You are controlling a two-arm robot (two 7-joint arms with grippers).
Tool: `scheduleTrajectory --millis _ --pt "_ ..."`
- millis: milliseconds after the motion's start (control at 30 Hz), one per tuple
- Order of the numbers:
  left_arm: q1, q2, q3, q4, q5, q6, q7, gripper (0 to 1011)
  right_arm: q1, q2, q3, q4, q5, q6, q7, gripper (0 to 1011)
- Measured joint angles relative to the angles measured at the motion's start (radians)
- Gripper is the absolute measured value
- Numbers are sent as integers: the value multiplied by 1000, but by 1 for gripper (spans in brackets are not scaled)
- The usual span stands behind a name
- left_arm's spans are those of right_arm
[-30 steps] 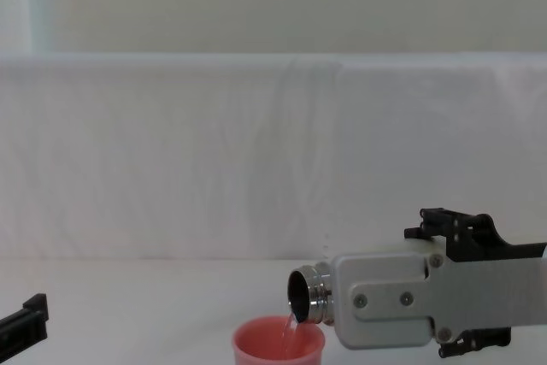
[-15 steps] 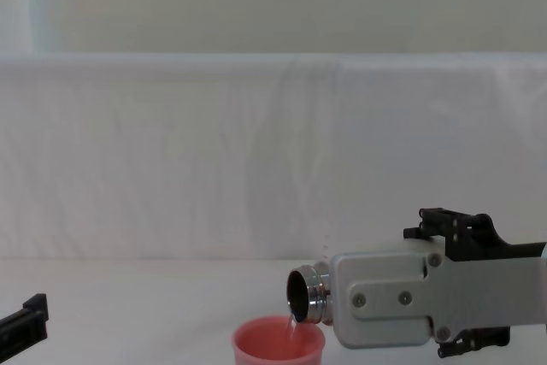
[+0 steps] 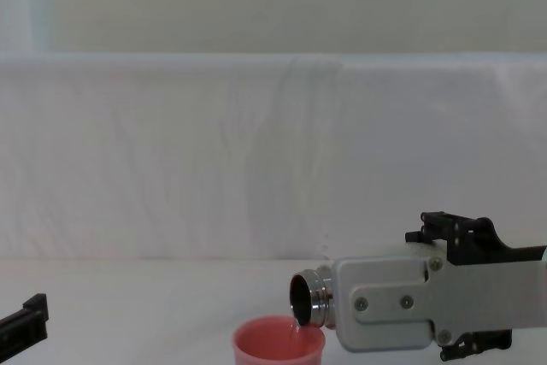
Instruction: Grasp the thermos with one hand and pour water into the cup lid.
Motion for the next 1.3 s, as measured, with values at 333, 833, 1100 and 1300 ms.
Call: scheduleTrajectory --millis 333,833,1100,1300 --pt "0 0 0 0 0 0 0 1001 0 1 -1 1 0 0 1 952" --pt "0 0 0 0 0 0 0 1001 0 0 1 4 3 0 -1 952" --pt "0 0 0 0 0 0 0 1001 -22 -18 40 3 65 0 -28 952" --pt "0 0 0 0 0 0 0 1001 -49 -36 86 -5 136 -15 -73 952"
